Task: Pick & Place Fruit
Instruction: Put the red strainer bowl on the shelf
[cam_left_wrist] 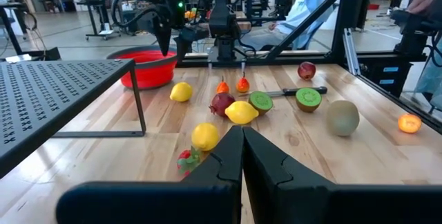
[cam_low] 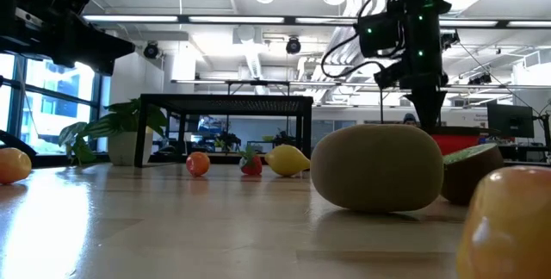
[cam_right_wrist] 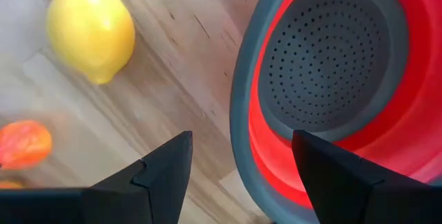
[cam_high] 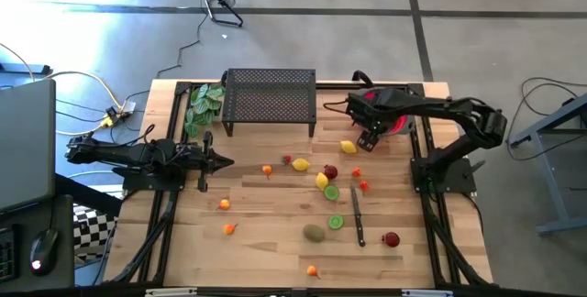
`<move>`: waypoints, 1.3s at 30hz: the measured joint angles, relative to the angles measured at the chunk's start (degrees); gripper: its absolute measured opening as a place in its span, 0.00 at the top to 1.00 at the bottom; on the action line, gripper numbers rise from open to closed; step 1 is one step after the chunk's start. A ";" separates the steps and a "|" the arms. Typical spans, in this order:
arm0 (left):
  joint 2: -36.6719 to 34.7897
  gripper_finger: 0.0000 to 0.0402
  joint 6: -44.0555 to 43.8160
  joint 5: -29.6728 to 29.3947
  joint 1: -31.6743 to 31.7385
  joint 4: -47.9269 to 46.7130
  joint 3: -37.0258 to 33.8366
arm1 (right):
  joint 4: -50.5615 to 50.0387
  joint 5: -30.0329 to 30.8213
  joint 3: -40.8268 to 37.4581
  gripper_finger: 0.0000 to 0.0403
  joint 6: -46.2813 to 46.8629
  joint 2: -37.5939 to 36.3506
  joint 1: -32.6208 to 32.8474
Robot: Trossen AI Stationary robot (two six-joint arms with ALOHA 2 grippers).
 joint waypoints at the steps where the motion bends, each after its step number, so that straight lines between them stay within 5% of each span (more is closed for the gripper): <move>1: -0.02 0.99 0.00 0.00 -0.02 0.00 -0.02 | 0.49 0.01 -0.47 0.40 0.44 0.00 0.00; 24: -0.01 0.99 0.02 0.04 0.00 0.00 -0.01 | 8.49 1.07 -5.48 0.41 1.34 0.00 0.00; 39: -0.02 0.99 0.02 0.08 -0.01 0.00 -0.02 | 9.40 1.05 -5.47 0.74 1.34 0.00 0.00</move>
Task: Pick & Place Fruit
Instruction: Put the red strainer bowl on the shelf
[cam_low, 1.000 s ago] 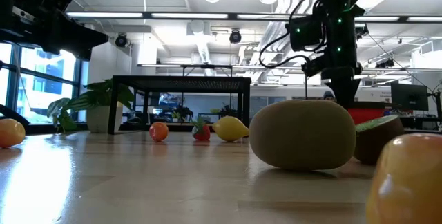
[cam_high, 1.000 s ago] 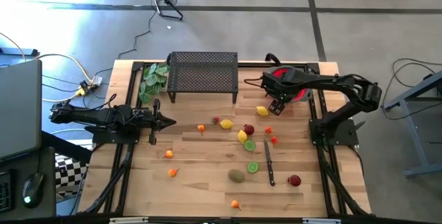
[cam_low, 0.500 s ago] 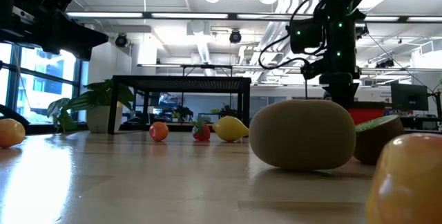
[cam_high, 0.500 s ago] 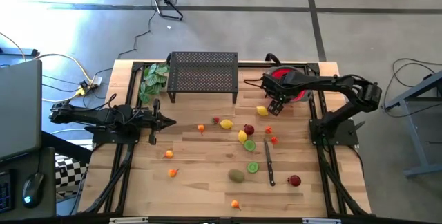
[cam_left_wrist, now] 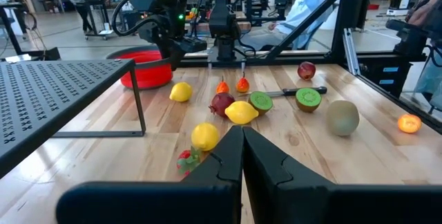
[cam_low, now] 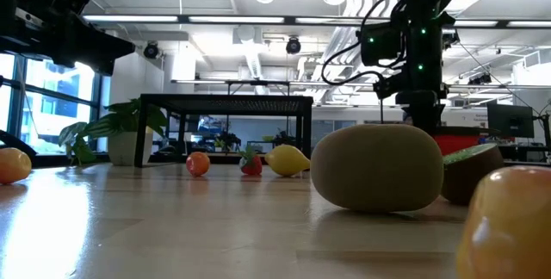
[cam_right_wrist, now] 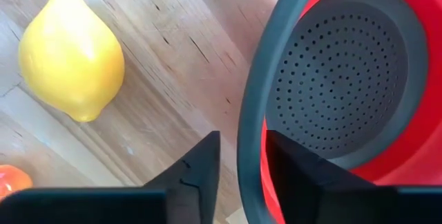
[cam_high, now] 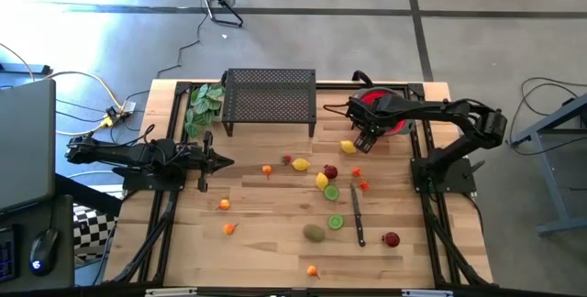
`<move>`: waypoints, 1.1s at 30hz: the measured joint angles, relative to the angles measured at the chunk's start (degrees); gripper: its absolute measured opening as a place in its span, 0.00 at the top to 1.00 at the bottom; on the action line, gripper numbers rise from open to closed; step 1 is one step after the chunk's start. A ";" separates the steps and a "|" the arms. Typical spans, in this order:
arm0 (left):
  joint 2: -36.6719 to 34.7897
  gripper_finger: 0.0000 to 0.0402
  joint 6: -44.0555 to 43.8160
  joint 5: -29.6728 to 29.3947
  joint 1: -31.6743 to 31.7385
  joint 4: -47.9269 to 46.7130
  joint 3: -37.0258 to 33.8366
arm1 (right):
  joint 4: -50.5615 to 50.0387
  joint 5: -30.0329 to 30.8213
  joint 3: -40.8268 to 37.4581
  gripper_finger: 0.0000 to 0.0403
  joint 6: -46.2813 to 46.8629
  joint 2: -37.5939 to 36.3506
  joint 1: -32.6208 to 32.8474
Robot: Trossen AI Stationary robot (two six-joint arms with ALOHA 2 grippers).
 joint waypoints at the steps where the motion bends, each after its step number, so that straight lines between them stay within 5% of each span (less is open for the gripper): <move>1: 0.00 0.99 0.00 -0.02 -0.01 -0.01 0.01 | -0.01 0.00 -0.01 0.76 0.00 0.00 0.00; 13: 0.01 0.99 0.00 0.03 -0.02 -0.02 0.01 | 1.56 0.63 0.02 0.95 -0.14 -0.01 0.00; 33: 0.02 0.99 0.00 0.20 0.00 -0.07 0.01 | 3.05 0.20 0.02 0.96 1.25 -0.02 -0.02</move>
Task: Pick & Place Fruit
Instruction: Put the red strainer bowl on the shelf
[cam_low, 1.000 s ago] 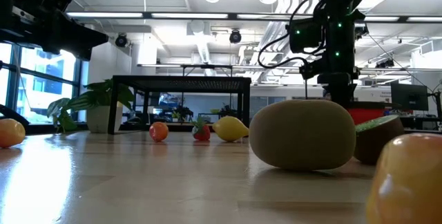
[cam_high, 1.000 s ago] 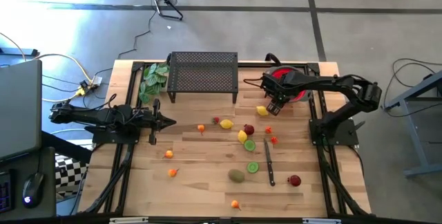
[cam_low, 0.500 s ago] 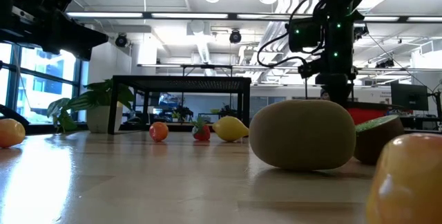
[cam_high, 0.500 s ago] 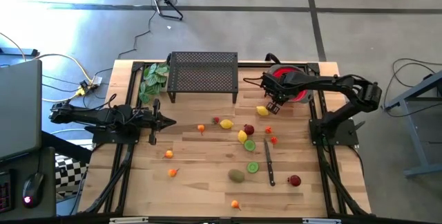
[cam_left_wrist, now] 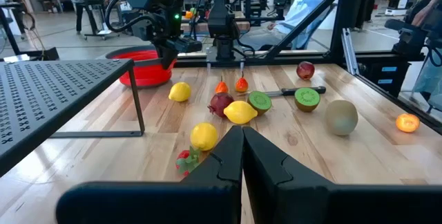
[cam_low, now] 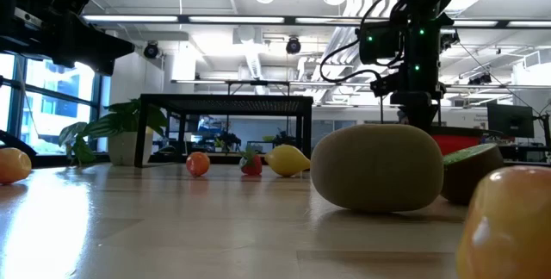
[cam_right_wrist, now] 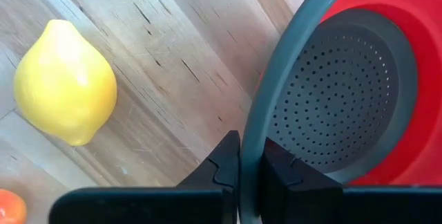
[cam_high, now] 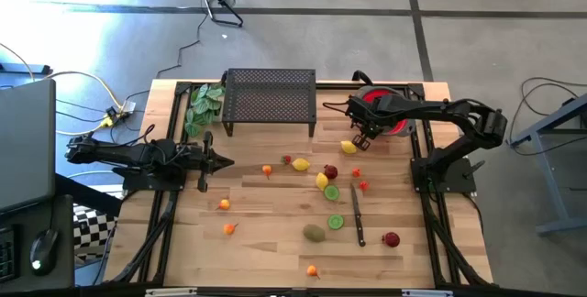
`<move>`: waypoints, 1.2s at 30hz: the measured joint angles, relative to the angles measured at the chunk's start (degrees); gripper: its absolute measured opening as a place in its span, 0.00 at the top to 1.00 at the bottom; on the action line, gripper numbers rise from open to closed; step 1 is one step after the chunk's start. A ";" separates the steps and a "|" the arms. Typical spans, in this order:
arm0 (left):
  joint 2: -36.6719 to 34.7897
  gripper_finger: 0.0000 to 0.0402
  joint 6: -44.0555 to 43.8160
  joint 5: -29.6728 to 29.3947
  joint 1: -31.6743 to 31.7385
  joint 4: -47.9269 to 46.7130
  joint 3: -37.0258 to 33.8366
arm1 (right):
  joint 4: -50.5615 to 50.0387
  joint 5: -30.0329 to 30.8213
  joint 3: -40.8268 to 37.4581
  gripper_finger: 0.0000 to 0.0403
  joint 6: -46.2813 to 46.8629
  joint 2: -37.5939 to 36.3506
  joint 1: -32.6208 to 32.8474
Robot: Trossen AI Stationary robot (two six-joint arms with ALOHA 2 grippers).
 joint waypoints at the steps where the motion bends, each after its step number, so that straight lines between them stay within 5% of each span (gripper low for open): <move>1: -0.01 0.99 0.00 -0.02 -0.01 0.00 0.00 | -0.02 0.01 0.00 0.96 -0.02 0.00 0.00; 30: 0.00 0.99 0.00 -0.26 -0.01 0.04 -0.01 | -0.32 0.09 0.00 0.96 0.28 0.00 0.01; 36: 0.00 0.99 0.20 -0.26 -0.01 0.06 0.01 | -3.36 4.14 2.73 0.97 2.13 -0.09 1.80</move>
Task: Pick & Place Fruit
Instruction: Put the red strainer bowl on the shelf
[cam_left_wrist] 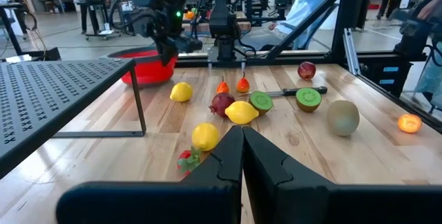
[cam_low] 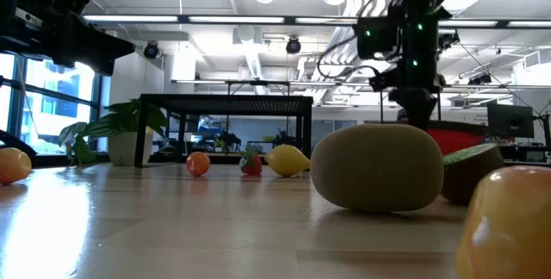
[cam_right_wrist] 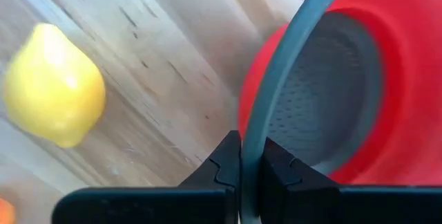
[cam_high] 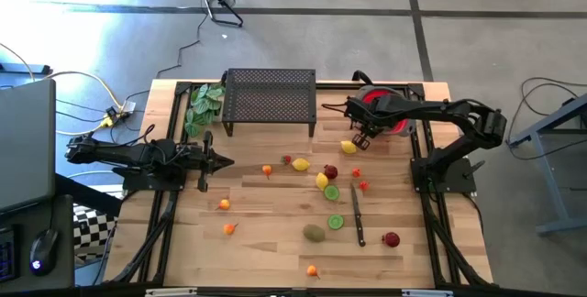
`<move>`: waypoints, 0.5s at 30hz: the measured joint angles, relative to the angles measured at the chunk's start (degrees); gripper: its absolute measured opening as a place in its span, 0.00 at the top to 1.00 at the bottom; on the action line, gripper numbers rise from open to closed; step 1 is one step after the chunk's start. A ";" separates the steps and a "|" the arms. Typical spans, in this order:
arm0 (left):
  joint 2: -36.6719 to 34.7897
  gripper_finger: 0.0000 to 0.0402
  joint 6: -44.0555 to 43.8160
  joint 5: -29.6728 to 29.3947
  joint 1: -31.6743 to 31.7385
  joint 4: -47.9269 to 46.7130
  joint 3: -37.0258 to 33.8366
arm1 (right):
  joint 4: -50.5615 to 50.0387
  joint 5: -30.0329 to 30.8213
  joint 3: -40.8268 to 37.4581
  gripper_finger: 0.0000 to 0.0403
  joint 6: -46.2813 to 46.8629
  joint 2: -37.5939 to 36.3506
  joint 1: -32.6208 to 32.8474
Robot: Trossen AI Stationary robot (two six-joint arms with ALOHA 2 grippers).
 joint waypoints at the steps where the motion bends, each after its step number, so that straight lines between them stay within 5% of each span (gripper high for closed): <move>1: 0.00 0.99 0.00 0.02 0.01 0.00 -0.01 | -0.84 0.45 1.33 0.97 0.05 -0.01 0.63; 15: 0.00 0.99 0.00 0.04 0.00 0.00 -0.02 | -9.97 12.71 28.35 0.97 -1.02 -0.04 9.45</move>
